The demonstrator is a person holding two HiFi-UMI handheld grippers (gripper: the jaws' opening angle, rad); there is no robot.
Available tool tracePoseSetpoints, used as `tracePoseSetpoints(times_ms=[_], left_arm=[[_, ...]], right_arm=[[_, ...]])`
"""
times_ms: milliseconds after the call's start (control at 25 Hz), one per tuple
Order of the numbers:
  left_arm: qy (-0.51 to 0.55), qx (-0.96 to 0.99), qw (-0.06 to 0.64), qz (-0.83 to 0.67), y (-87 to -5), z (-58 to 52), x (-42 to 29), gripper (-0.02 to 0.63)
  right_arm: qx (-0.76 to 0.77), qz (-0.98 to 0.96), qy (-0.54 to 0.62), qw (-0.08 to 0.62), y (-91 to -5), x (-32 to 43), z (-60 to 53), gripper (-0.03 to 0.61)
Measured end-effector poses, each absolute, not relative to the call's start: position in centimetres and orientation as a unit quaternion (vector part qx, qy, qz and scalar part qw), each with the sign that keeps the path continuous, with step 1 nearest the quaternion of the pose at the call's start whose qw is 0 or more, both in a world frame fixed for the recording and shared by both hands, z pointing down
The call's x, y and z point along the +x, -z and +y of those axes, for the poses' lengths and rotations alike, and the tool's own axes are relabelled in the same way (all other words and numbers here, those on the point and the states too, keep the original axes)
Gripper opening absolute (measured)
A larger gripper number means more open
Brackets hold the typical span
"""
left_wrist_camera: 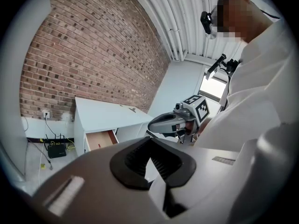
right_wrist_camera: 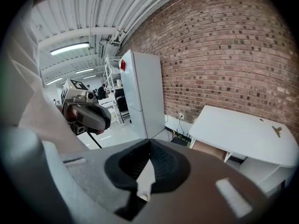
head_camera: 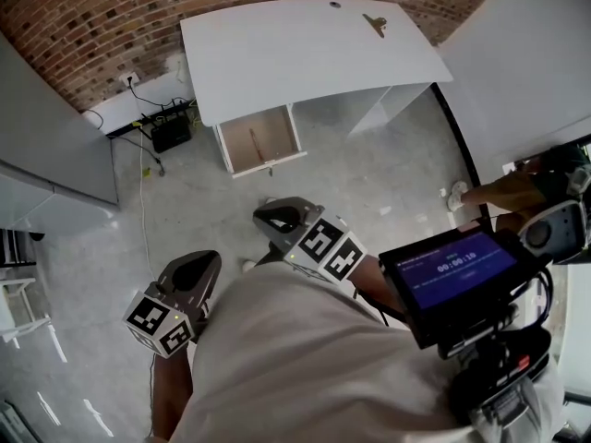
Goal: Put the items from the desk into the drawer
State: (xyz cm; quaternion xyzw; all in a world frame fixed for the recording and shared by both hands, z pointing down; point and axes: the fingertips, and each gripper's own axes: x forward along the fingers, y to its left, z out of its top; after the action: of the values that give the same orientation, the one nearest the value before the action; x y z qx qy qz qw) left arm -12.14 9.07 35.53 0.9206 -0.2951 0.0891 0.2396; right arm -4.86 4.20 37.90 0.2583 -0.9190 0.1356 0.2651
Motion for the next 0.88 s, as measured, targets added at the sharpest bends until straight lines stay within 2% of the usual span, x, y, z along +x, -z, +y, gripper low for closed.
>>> tracePoseSetpoints(times_ms=[880], left_arm=[[-0.095,0.921,0.244,-0.288,-36.08,9.14,-11.28,0.008]], right_arm=[[0.258,-0.916,-0.137,0.274,-38.65,-4.25,4.68,0.002]])
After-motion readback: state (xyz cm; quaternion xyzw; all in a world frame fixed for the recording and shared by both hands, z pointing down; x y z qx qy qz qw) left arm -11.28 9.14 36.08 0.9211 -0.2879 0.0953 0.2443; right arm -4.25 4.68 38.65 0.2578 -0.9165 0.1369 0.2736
